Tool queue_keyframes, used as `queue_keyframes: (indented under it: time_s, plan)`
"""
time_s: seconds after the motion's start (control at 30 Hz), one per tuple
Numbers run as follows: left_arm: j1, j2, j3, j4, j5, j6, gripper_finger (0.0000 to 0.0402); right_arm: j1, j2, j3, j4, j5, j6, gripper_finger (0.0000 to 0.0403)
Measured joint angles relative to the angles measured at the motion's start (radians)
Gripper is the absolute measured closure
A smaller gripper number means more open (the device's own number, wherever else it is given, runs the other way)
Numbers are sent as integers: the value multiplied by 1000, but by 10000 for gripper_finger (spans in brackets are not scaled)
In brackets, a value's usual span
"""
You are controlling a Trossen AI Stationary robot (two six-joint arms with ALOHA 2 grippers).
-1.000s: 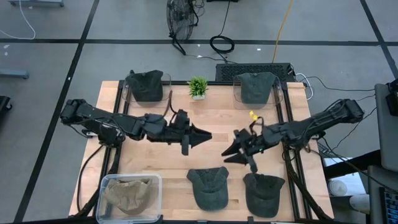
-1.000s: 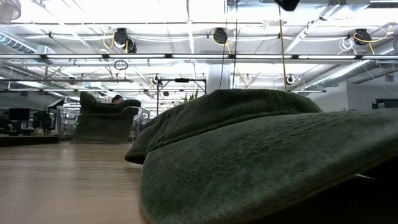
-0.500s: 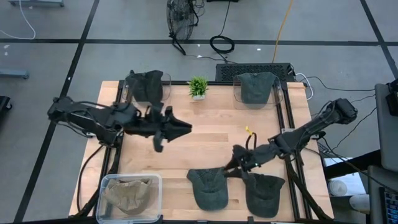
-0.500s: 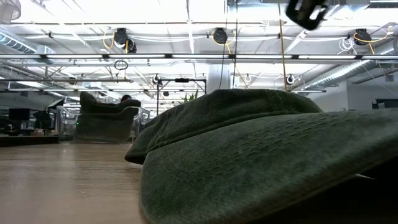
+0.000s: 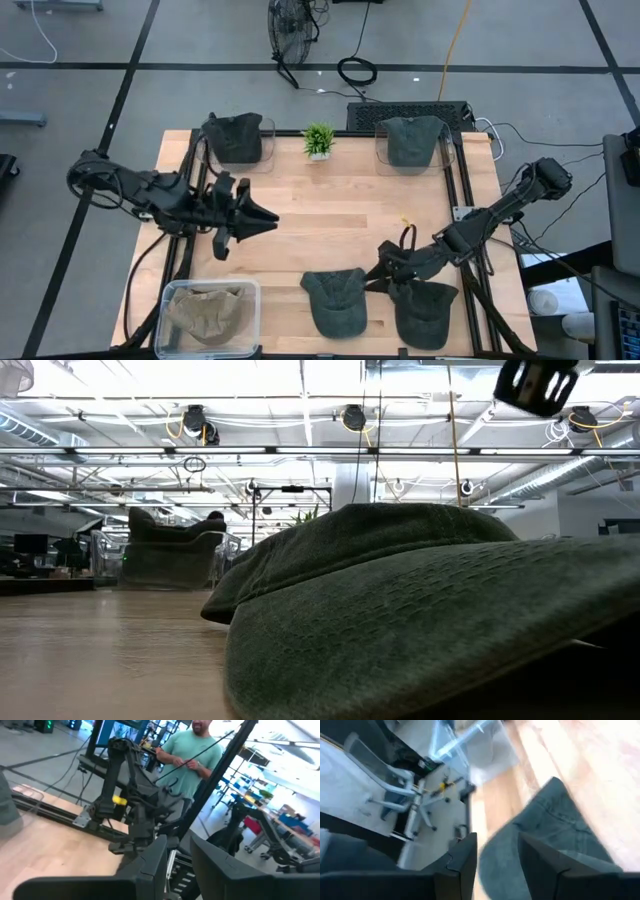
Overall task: Pick & Place hat
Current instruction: Put the green cap into the right transparent bin
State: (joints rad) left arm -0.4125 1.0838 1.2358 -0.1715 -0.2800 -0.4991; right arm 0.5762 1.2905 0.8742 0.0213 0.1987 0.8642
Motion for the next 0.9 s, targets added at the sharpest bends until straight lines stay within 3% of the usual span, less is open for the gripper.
queue_keyframes:
  time_s: [0.27,0.47,0.7,0.9]
  plan:
    - [-29,3,0,-19,-80,-9,309,-19,120,58,32,9,-204,273]
    - [-29,8,0,-135,-173,-36,309,-77,209,125,37,6,-388,272]
    - [-21,13,0,-224,-195,-187,309,-128,324,137,79,-179,-461,236]
    - [-57,57,0,-254,-195,-262,309,-120,385,138,115,-259,-461,193]
